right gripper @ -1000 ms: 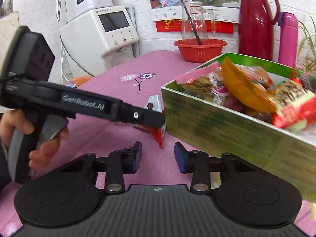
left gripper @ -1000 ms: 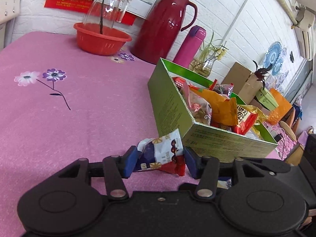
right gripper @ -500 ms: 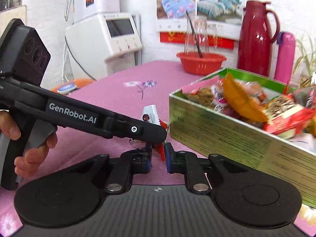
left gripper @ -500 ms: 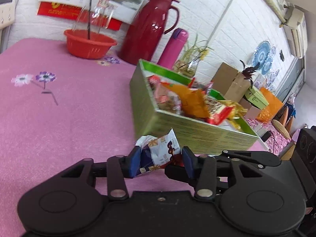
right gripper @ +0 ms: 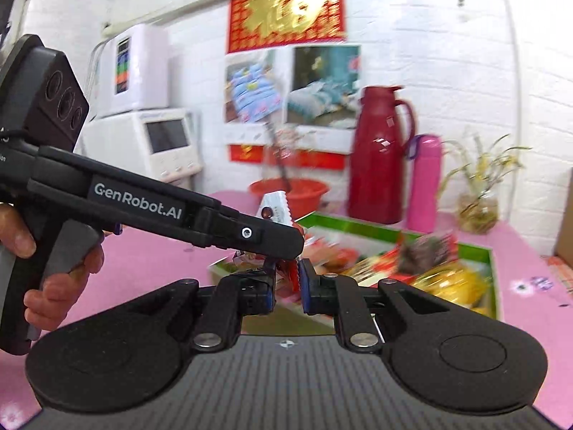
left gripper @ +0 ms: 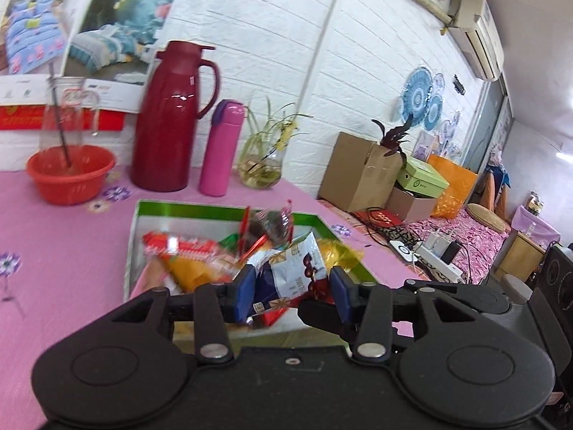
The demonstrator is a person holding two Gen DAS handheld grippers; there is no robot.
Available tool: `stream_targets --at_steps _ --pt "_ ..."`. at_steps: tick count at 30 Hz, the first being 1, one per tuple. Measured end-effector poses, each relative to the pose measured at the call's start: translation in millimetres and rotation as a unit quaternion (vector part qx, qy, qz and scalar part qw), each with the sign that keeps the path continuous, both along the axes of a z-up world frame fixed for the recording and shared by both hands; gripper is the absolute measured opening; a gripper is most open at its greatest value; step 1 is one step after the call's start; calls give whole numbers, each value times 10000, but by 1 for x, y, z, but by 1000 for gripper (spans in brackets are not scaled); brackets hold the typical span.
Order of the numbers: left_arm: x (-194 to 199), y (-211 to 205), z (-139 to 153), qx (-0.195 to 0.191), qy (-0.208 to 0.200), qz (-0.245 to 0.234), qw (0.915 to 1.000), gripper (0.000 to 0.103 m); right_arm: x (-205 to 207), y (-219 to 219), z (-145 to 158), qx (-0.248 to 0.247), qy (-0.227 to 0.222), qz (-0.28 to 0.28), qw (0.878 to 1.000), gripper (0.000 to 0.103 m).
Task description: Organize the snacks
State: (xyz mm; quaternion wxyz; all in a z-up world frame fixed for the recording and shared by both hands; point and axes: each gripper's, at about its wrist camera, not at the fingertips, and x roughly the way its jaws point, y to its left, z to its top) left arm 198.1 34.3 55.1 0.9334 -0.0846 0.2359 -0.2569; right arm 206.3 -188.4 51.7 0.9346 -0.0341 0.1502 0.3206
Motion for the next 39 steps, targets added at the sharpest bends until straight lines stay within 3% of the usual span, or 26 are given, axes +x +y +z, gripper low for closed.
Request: stream_targets --at_steps 8,10,11,12,13,14,15,21,27,39 --pt "62 -41 -3 -40 78 -229 9997 49 46 -33 -1 24 -68 -515 9986 24" --pt "74 -47 -7 8 133 -231 9996 48 58 -37 -7 -5 -58 -646 9979 30" --pt "79 -49 -9 39 185 -154 9997 55 63 -38 -11 -62 -45 -758 9971 42" --pt "81 -50 -11 50 233 -28 9997 73 68 -39 -15 -143 -22 -890 9959 67" --pt "82 -49 -14 40 258 151 9995 85 73 -40 -20 -224 33 -999 9947 82" --pt "79 -46 -15 6 213 369 9991 103 74 -42 -24 -230 69 -1070 9940 96" --pt "76 -44 -16 -9 124 486 9987 103 73 -45 -27 -162 28 -1046 9944 99" --pt "66 -34 -13 143 171 674 9975 103 58 -46 -23 -229 -124 -968 9950 103" --pt "29 -32 -4 360 107 1031 9940 103 25 -56 -6 -284 -185 -1003 9944 103" --pt "-57 -38 -18 745 276 1872 9791 103 -41 -89 -16 -285 296 -1382 9895 103"
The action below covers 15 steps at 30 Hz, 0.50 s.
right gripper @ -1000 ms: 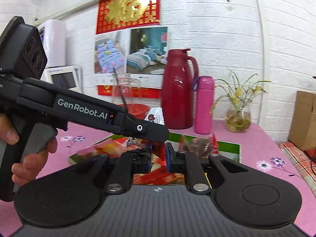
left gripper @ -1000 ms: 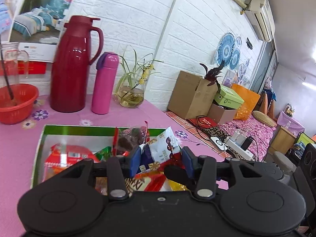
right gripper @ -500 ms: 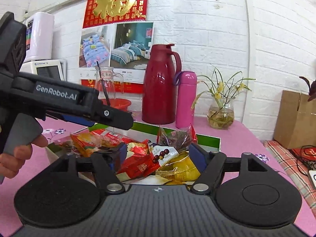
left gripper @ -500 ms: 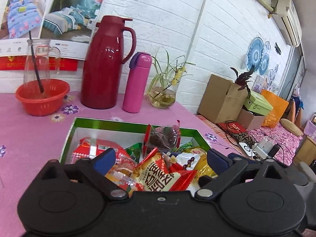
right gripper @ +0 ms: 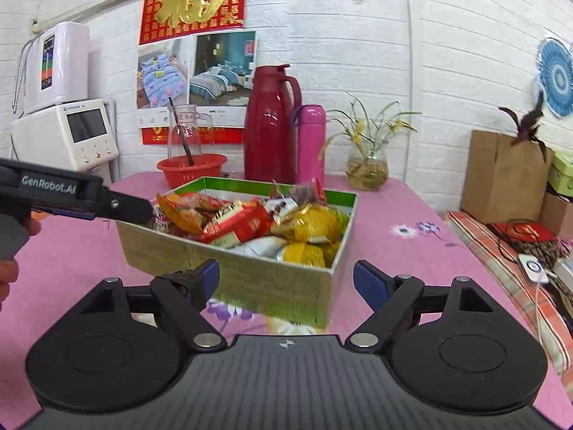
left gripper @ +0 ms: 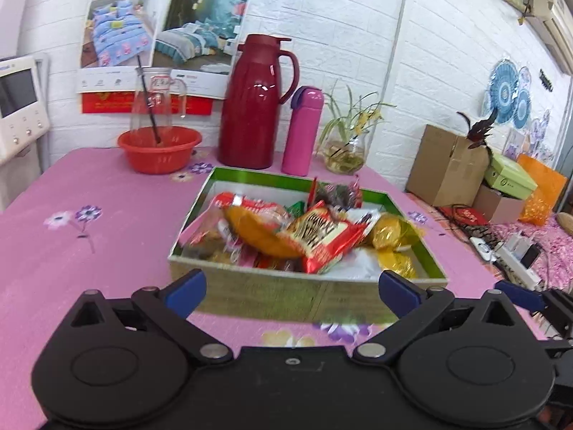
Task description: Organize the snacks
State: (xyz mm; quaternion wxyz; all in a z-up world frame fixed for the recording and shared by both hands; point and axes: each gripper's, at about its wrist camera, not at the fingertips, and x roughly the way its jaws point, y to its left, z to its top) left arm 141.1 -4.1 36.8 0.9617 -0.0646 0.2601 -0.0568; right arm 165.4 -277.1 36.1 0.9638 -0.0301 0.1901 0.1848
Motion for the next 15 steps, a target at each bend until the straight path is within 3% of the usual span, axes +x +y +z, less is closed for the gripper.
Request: stream_targets --at_steps 3,15 --pt "-12 -3 -8 169 18 171 9997 103 -9 -5 -5 13 58 -72 10000 103" --pt "-34 3 -27 188 109 460 9987 103 -21 3 -23 -247 195 -103 9995 103"
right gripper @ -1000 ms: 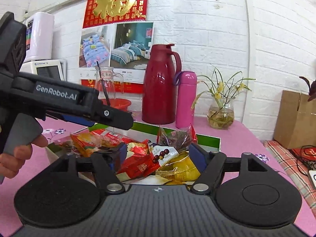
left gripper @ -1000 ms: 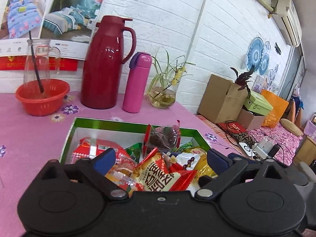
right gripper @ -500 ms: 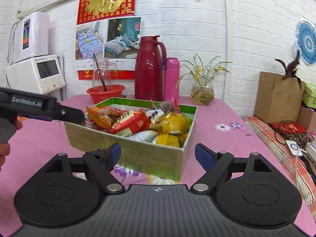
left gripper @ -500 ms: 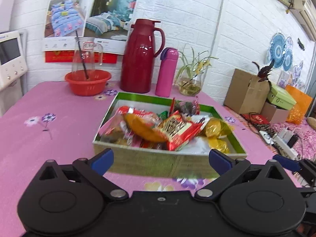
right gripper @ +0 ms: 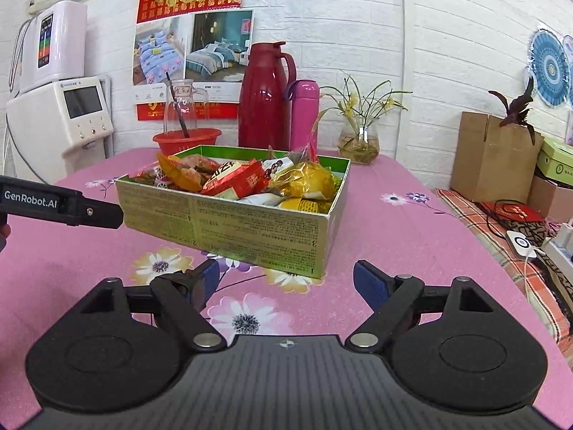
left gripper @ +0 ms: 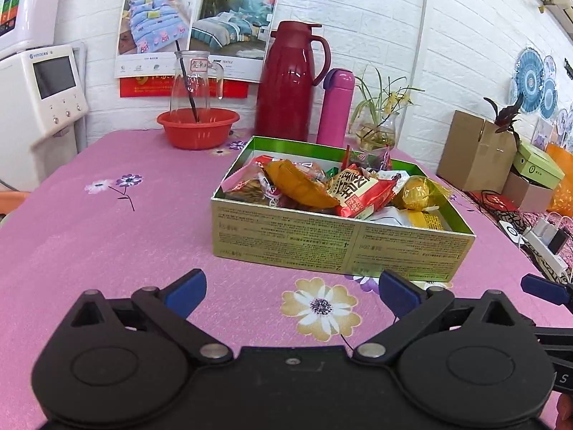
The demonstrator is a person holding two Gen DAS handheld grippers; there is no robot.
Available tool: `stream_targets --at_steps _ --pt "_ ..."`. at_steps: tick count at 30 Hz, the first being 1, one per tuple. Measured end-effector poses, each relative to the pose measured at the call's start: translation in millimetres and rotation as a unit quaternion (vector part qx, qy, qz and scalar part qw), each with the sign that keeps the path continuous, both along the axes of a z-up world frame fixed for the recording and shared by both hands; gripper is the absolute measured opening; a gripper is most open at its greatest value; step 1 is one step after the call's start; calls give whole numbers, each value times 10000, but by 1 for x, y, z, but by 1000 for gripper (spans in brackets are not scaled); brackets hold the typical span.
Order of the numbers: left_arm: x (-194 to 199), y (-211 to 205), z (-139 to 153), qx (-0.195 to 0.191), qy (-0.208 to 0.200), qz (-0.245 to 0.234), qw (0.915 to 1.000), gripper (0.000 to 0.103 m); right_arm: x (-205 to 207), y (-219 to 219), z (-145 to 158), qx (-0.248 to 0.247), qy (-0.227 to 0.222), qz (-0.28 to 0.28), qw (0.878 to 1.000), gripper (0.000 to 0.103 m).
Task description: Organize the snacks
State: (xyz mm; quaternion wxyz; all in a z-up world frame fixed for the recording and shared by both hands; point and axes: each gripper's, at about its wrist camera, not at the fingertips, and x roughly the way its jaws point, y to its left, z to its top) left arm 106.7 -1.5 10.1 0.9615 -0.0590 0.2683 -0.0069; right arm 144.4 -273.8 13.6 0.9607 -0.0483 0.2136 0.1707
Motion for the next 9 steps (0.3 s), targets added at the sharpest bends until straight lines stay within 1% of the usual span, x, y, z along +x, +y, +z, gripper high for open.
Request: stream_targets --at_steps 9 --pt "-5 -2 -1 58 -43 -47 10000 103 -1 2 -1 -6 27 27 10000 103"
